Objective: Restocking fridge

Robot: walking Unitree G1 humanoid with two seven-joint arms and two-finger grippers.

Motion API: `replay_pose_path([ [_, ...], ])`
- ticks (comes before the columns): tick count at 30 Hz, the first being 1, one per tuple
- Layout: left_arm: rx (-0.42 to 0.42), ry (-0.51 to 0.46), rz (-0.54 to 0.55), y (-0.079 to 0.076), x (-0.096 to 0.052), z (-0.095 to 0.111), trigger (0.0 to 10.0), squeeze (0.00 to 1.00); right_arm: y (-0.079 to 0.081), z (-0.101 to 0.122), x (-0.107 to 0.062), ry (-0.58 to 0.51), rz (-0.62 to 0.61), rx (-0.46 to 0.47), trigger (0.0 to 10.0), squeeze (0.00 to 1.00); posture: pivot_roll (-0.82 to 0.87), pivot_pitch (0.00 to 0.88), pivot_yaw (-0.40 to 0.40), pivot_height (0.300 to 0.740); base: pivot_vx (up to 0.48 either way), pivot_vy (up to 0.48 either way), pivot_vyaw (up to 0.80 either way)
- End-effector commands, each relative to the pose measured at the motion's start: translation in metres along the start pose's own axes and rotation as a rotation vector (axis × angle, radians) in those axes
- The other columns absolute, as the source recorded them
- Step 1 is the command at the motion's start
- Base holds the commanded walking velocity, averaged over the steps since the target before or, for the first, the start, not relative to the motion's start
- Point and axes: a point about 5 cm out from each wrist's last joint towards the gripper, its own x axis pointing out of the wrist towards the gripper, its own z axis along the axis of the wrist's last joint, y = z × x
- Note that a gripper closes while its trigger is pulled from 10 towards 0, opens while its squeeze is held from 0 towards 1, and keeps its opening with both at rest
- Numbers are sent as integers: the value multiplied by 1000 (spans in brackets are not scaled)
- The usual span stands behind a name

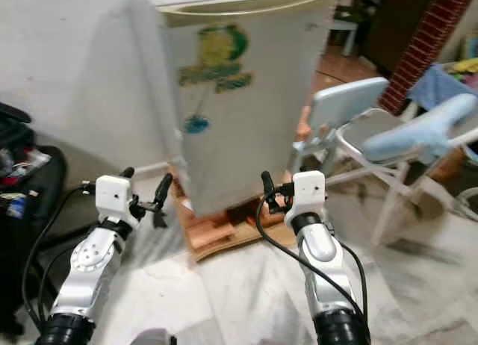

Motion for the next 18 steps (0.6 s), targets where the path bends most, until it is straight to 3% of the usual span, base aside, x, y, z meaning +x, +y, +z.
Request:
replay_pose_path([
  [1, -5, -14, -12, -6, 5, 5, 10000, 0, -5, 1, -1, -4, -11, -12, 10000, 0, 3, 0, -9, 740, 0, 442, -800],
  [5, -2, -15, -10, -6, 6, 6, 10000, 0, -5, 1, -1, -6, -13, -7, 10000, 0, 3, 0, -6, 740, 0, 451, -680],
  [12, 12, -4, 18, -3, 6, 5, 10000, 0, -6, 0, -1, 1, -19, -9, 10000, 0, 5, 0, -7, 740, 0, 475, 0],
  [15, 22, -5, 22, -3, 6, 5, 10000, 0, -7, -1, -1, 5, -18, -10, 10000, 0, 6, 0, -9, 740, 0, 476, -590],
  [18, 46, -2, 27, -3, 5, 4, 10000, 0, -7, -1, -1, 7, -18, -7, 10000, 0, 6, 0, -9, 740, 0, 0, -800],
])
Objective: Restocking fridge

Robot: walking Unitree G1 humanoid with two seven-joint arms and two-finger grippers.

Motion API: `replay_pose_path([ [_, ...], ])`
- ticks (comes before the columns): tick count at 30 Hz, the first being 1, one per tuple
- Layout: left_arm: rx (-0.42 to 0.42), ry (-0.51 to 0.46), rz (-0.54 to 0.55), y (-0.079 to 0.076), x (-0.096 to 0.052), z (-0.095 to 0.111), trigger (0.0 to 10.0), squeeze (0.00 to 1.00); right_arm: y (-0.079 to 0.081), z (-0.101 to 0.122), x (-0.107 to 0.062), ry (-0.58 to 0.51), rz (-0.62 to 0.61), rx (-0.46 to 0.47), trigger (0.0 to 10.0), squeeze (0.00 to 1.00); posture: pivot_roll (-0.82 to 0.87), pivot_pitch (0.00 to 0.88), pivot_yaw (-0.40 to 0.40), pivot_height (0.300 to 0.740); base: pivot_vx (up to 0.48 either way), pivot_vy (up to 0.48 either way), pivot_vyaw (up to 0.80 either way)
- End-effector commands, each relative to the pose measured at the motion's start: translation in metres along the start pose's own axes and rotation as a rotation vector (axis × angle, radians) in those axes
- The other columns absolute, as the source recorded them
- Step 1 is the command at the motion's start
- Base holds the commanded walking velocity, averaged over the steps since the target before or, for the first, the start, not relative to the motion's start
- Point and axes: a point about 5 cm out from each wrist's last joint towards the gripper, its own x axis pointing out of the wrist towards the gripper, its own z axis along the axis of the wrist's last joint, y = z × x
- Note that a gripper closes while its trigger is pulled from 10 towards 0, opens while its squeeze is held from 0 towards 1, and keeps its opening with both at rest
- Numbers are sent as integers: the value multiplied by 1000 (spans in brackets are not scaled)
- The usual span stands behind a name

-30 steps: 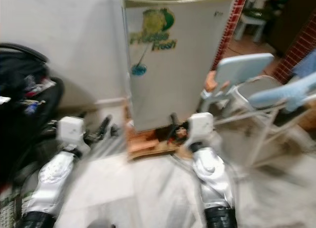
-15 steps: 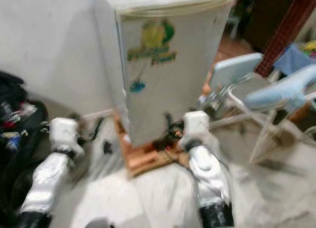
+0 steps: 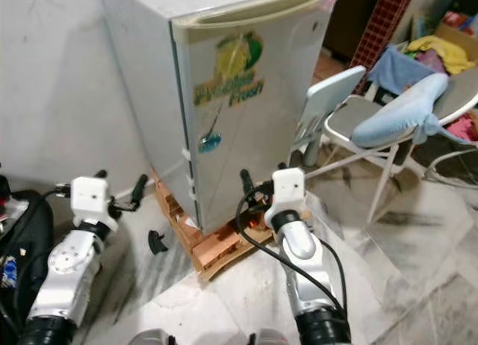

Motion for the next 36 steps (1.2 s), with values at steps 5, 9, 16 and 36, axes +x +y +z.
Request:
replay_pose_path([
  [5, 6, -34, -32, -13, 2, 5, 10000, 0, -13, -3, -5, 14, -45, -6, 10000, 0, 4, 0, -9, 740, 0, 0, -800],
  [9, 5, -12, -19, -13, 3, 3, 10000, 0, -14, -4, -7, 10, -51, -4, 10000, 0, 3, 0, -9, 740, 0, 0, -525],
  [16, 1, -28, -59, -17, 3, 6, 10000, 0, -12, -2, -8, -7, -41, 11, 10000, 0, 1, 0, -10, 740, 0, 242, 0],
  [36, 22, -61, -70, -22, 3, 9, 10000, 0, -11, 3, -4, -28, -44, 6, 10000, 0, 3, 0, -16, 740, 51, 272, -490],
])
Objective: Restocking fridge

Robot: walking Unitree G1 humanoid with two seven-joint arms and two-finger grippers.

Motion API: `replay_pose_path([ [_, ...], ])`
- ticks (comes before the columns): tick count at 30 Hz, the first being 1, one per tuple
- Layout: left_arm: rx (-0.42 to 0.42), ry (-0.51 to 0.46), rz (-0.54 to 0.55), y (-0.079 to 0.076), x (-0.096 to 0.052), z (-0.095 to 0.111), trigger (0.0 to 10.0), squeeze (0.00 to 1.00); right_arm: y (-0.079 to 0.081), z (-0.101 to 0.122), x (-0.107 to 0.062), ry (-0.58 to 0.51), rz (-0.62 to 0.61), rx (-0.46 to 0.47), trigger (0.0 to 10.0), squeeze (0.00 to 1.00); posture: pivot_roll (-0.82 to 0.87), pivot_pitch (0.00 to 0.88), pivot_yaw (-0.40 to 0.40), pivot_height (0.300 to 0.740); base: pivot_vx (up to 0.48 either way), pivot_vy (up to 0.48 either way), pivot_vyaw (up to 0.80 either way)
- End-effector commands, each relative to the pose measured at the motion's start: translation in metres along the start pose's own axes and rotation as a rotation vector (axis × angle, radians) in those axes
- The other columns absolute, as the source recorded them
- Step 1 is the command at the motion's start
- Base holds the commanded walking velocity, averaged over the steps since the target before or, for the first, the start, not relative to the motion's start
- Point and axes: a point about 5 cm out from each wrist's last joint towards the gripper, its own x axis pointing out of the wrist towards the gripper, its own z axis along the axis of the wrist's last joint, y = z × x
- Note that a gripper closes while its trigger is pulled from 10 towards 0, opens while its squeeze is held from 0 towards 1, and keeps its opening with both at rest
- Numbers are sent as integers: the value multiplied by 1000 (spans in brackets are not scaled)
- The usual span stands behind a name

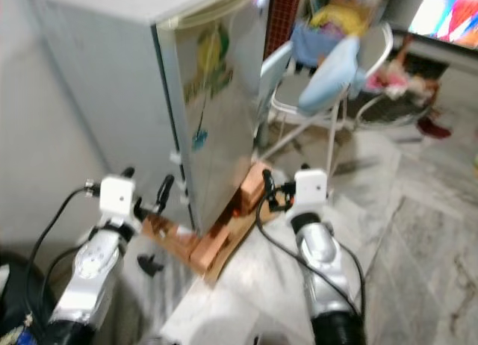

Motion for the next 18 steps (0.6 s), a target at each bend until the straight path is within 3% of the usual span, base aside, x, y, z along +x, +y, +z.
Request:
replay_pose_path([
  [1, -14, -24, -30, -8, 4, 5, 10000, 0, -9, 7, 2, -25, -21, -18, 10000, 0, 3, 0, -16, 740, 0, 0, -594],
  [9, -22, -31, -40, -9, 4, 6, 10000, 0, -9, 9, 3, -33, -26, -23, 10000, 0, -1, 0, -15, 740, 222, 322, -598],
  [14, -20, -35, -43, -9, 5, 6, 10000, 0, -10, 9, 3, -37, -29, -26, 10000, 0, -2, 0, -16, 740, 259, 377, 0],
  [18, -15, -40, -44, -10, 5, 6, 10000, 0, -11, 9, 3, -37, -29, -24, 10000, 0, 0, 0, -18, 740, 0, 0, 0],
])
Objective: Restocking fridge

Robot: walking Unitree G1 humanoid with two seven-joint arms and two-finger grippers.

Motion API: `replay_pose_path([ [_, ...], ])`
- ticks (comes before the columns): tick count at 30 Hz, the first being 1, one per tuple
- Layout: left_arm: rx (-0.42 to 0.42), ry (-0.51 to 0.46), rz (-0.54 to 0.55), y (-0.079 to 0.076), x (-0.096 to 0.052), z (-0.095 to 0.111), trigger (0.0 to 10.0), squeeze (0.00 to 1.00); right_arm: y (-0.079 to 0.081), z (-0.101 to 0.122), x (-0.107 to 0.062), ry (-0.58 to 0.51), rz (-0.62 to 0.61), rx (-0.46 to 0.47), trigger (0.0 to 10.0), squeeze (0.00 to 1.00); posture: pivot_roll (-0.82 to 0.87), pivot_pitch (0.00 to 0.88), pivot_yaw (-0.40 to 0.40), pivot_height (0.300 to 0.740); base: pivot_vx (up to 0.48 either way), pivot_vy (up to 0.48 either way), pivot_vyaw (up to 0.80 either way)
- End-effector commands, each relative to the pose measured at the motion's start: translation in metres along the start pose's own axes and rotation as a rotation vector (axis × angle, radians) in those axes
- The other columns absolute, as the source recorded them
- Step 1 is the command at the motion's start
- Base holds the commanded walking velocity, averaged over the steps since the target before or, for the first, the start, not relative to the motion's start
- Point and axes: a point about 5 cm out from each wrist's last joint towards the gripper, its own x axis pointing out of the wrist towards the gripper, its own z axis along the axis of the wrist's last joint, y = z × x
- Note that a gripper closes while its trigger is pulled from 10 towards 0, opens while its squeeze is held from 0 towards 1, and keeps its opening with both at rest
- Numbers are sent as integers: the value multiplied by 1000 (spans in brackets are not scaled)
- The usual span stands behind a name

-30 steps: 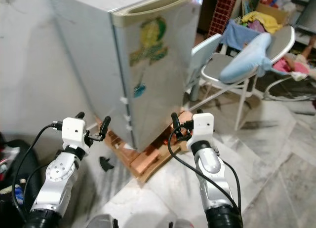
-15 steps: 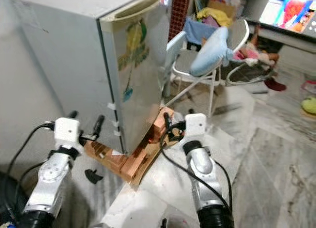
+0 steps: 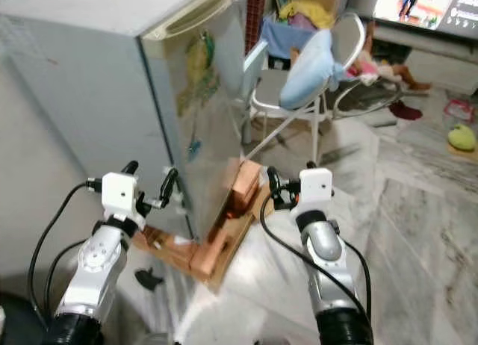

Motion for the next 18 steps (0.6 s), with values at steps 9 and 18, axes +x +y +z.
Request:
replay_pose_path([
  [9, 4, -6, -2, 1, 0, 0, 10000, 0, 1, 5, 5, -12, 11, -5, 10000, 0, 6, 0, -20, 740, 0, 0, -711],
  [18, -1, -11, -12, -1, 1, 0, 10000, 0, 3, 3, 3, -13, 3, 4, 10000, 0, 3, 0, -16, 740, 0, 0, -464],
])
